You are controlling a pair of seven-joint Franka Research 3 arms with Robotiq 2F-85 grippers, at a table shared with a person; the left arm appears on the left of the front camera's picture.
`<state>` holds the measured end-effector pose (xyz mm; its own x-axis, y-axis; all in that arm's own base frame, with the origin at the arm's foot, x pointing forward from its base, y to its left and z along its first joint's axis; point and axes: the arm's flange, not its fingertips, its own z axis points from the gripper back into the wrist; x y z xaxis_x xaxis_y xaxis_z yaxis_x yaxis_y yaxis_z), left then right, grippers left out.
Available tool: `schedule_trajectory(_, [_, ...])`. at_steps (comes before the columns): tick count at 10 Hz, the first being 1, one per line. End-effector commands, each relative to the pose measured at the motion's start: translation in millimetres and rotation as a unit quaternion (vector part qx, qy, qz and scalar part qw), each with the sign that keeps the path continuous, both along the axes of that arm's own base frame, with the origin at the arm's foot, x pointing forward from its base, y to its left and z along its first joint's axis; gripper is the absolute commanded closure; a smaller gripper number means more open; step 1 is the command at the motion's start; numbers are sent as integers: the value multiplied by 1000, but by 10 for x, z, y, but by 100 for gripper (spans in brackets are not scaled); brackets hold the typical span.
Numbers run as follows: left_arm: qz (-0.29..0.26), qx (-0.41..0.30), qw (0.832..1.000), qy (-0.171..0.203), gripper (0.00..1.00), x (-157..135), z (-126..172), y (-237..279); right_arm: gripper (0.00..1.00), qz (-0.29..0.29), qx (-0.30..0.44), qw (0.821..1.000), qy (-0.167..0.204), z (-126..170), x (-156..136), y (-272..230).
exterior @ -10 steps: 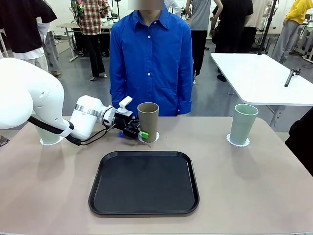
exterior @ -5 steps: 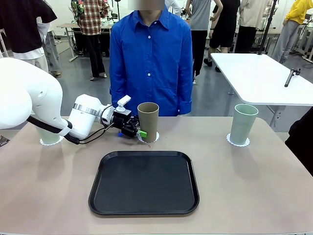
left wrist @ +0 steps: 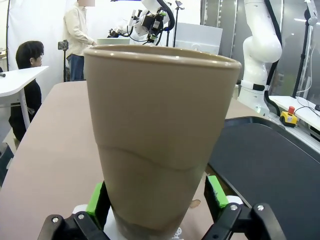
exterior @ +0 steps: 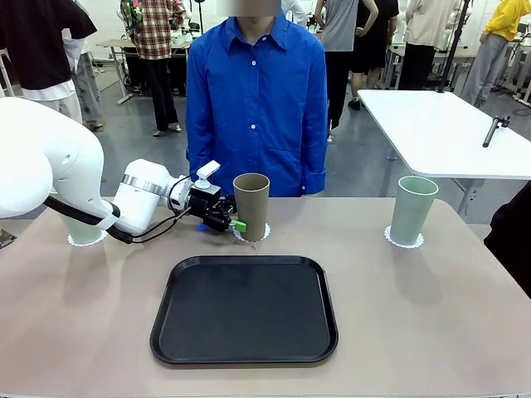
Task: Place coasters on the table and set cups on them.
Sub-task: Take one Reusable plastic cup from the Flat Tray and place it on a coaster set by the human.
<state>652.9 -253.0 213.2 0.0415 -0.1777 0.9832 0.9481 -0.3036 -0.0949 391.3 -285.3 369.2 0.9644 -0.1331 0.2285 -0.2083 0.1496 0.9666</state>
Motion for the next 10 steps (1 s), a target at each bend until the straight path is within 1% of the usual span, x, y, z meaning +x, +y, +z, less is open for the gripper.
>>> schedule_trajectory(1, [-13,11,1000,2,0,57,62,86,0,2,1,1000,2,9,-6,8])
schedule_trajectory(4, [-7,20,1000,-5,0,74,78,195,0,2,1,1000,2,9,-6,8])
schedule_trajectory(6, [6,42,999,-34,0,84,212,298,0,2,1,1000,2,9,-6,8])
schedule_trajectory(7, [23,72,995,-59,0,32,334,351,0,2,1,1000,2,9,-6,8])
schedule_trajectory(8, [40,132,986,-90,0,-71,520,374,0,2,1,1000,2,9,-6,8])
schedule_trajectory(9, [51,218,967,-120,0,-199,782,416,0,2,1,1000,2,9,-6,8])
schedule_trajectory(10, [66,291,941,-159,0,-313,1011,457,0,2,1,1000,2,9,-6,8])
